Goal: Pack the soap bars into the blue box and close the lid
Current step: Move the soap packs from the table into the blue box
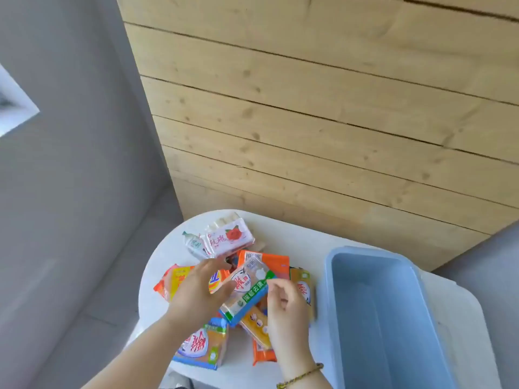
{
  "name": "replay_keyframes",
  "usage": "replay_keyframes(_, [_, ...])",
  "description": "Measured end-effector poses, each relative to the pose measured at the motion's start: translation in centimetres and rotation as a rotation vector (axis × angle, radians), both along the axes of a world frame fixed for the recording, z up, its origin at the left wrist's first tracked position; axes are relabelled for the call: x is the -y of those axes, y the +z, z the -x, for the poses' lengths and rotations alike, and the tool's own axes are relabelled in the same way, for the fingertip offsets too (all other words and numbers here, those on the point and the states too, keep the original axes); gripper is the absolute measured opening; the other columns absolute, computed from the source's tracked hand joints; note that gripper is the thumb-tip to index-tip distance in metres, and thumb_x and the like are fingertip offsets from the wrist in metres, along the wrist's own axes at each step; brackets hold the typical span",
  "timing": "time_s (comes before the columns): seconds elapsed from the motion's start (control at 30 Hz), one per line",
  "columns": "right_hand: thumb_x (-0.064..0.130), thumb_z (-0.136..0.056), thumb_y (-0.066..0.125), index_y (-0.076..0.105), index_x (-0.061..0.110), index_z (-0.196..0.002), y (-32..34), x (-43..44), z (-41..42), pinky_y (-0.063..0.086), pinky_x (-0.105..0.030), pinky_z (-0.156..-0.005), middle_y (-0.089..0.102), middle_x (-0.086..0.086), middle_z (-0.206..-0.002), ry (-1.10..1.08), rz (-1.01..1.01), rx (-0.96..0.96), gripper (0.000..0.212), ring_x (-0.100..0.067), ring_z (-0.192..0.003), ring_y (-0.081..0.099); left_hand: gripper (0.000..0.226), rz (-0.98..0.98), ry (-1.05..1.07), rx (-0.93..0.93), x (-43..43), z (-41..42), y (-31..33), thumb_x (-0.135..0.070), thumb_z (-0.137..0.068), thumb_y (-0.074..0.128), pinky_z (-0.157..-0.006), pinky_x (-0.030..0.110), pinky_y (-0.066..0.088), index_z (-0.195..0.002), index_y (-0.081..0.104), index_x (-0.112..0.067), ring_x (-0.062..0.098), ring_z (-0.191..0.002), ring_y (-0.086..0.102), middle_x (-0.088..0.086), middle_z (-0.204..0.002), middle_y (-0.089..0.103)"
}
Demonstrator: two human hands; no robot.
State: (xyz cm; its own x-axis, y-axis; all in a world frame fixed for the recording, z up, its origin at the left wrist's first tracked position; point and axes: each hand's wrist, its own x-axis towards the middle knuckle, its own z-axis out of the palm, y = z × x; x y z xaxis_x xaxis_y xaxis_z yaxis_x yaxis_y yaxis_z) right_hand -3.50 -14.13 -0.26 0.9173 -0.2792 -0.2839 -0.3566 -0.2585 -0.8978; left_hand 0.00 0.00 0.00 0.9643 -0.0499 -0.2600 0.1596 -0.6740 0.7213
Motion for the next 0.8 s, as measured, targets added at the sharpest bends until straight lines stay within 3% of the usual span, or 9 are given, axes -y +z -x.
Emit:
replay_keyframes(0.1, [0.007,-0.09,0.051,0.051,0.032,-0.083,-2.9,0.3,-0.2,0.045,-0.008,-0.074,0.05,0.022,-0.085,-0.049,0.067,0.126,0.026,-0.008,-0.09,0.056,0.058,-0.046,-0.132,0.038,0.3,0.1,-3.0,-0.043,-0.075,0.061,-0.097,0.022,0.032,-0.127,0.04,-0.027,0.011,-0.124,0.037,-0.007,-0.137,0.039])
replay_keyframes(0.17, [0.005,-0.088,0.054,0.05,0.034,-0.084,-5.3,0.4,-0.8,0.044,-0.014,-0.08,0.049,0.025,-0.088,-0.071,0.135,0.237,0.03,-0.012,-0.096,0.055,0.087,-0.035,-0.168,0.084,0.6,0.4,-5.4,-0.068,-0.056,0.056,-0.102,0.026,0.032,-0.131,0.034,-0.029,0.007,-0.126,0.032,-0.016,-0.134,0.033])
replay_keyframes(0.23, [0.004,-0.086,0.057,0.048,0.037,-0.083,-7.4,0.3,-1.4,0.039,-0.01,-0.082,0.046,0.028,-0.092,-0.075,0.182,0.325,0.034,-0.006,-0.095,0.051,0.111,-0.019,-0.156,0.123,0.7,0.9,-7.5,-0.089,-0.037,0.044,-0.104,0.032,0.034,-0.131,0.033,-0.03,0.004,-0.123,0.031,-0.02,-0.13,0.029])
replay_keyframes(0.33, [0.008,-0.084,0.059,0.048,0.035,-0.086,-9.8,0.3,-1.8,0.028,0.004,-0.086,0.043,0.029,-0.096,-0.055,0.21,0.452,0.03,0.008,-0.098,0.044,0.102,-0.037,-0.132,0.286,0.9,2.0,-10.4,-0.091,-0.034,0.042,-0.103,0.034,0.031,-0.123,0.03,-0.043,0.004,-0.121,0.031,-0.022,-0.128,0.029])
replay_keyframes(0.43, [0.014,-0.085,0.059,0.042,0.046,-0.083,-11.1,0.5,-2.1,0.031,-0.003,-0.091,0.044,0.031,-0.098,-0.01,0.162,0.495,0.036,0.01,-0.101,0.044,0.086,-0.016,-0.059,0.408,1.4,2.1,-12.0,-0.072,-0.037,0.057,-0.099,0.03,0.031,-0.114,0.022,-0.055,0.003,-0.12,0.033,-0.034,-0.123,0.028])
replay_keyframes(0.53, [0.026,-0.083,0.055,0.038,0.05,-0.085,-12.1,0.6,-1.7,0.031,-0.005,-0.093,0.043,0.031,-0.104,0.05,0.136,0.521,0.029,0.009,-0.109,0.04,0.074,-0.011,-0.015,0.504,1.5,2.1,-13.3,-0.065,-0.041,0.054,-0.096,0.028,0.031,-0.108,0.022,-0.062,-0.007,-0.112,0.031,-0.042,-0.114,0.026])
replay_keyframes(0.63, [0.023,-0.085,0.055,0.038,0.05,-0.086,-12.7,1.2,-1.1,0.032,-0.002,-0.089,0.044,0.032,-0.105,0.09,0.098,0.496,0.032,0.006,-0.108,0.042,0.076,-0.052,-0.017,0.551,1.5,2.2,-13.8,-0.065,-0.044,0.05,-0.091,0.026,0.028,-0.114,0.023,-0.056,-0.014,-0.101,0.025,-0.041,-0.106,0.03])
replay_keyframes(0.73, [0.022,-0.087,0.054,0.037,0.048,-0.092,-12.6,1.7,-0.8,0.035,-0.004,-0.084,0.045,0.027,-0.102,0.145,0.09,0.456,0.032,-0.001,-0.109,0.044,0.09,-0.097,0.017,0.556,1.5,2.3,-13.8,-0.06,-0.048,0.06,-0.092,0.028,0.032,-0.13,0.031,-0.037,0.003,-0.109,0.037,-0.023,-0.109,0.041])
replay_keyframes(0.8, [0.019,-0.088,0.053,0.043,0.039,-0.106,-12.8,1.6,-0.9,0.035,-0.007,-0.085,0.044,0.019,-0.107,0.163,0.111,0.429,0.029,-0.004,-0.112,0.043,0.088,-0.102,0.024,0.523,1.7,1.9,-13.8,-0.049,-0.056,0.071,-0.095,0.032,0.033,-0.132,0.031,-0.029,0.015,-0.116,0.041,-0.009,-0.117,0.049])
